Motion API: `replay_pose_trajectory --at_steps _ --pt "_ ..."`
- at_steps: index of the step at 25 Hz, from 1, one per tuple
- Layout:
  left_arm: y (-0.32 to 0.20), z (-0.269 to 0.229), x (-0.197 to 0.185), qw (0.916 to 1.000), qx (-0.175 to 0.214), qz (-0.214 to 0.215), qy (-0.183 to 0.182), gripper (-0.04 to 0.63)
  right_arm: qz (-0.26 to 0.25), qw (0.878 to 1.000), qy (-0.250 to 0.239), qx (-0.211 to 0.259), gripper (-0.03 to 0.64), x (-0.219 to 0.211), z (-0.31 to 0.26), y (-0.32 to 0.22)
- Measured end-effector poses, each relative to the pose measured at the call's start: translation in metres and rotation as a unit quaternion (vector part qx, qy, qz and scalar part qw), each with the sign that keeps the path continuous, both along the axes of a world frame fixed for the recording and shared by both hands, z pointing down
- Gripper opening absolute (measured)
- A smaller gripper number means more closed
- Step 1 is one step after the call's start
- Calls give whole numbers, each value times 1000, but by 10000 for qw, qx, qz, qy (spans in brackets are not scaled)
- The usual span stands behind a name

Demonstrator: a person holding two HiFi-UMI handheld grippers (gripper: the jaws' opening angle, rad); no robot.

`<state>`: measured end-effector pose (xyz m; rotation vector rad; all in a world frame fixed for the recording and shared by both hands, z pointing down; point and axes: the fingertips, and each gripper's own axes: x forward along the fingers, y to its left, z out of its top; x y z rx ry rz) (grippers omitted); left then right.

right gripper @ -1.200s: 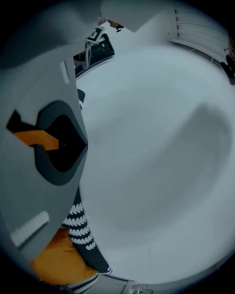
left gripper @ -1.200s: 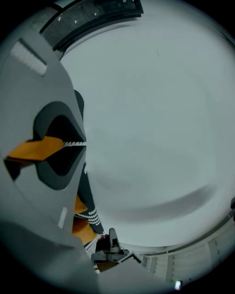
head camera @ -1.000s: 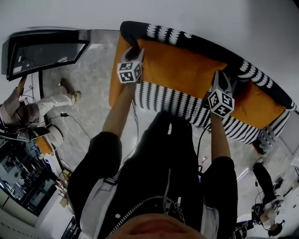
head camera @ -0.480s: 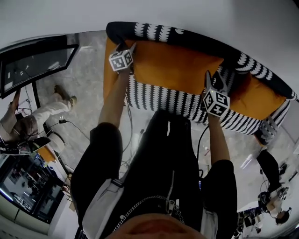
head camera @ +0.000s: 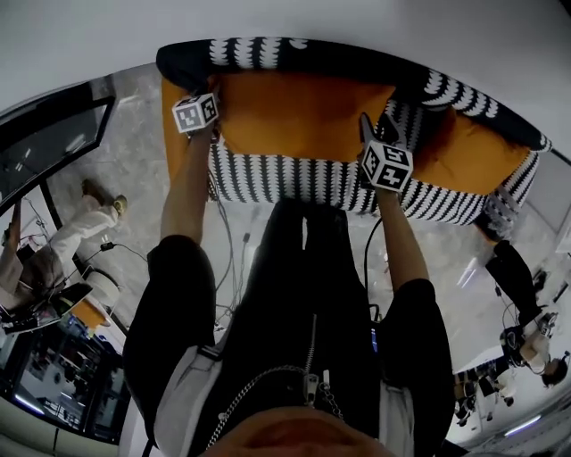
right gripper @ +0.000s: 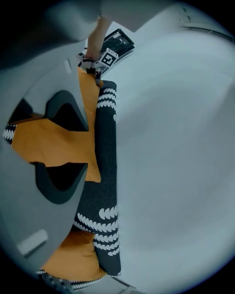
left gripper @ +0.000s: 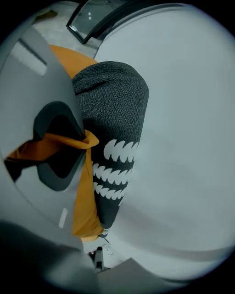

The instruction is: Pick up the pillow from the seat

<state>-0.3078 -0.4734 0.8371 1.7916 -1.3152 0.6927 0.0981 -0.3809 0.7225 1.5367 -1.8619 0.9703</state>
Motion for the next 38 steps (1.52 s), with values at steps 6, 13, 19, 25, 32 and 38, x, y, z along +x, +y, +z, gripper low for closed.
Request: replay_pose_trajectory --at_steps 6,13,19,25,32,38 --pt "14 -27 17 9985 378 358 -180 37 28 9999 159 -52 223 25 1 -11" --pt "52 -51 19 9971 695 316 -1 34 250 9993 257 -117 269 45 3 -15" --pt "85 -58 13 9969 752 159 174 34 857 9960 155 -195 301 62 15 -6" --pt "103 -68 10 9966 801 45 209 34 980 9947 -114 -285 327 61 18 11" --pt "116 -60 4 9966 805 40 165 35 451 9985 -159 -260 253 43 33 20" --pt "136 -63 -2 9973 721 156 71 35 70 9996 38 -277 193 27 37 40"
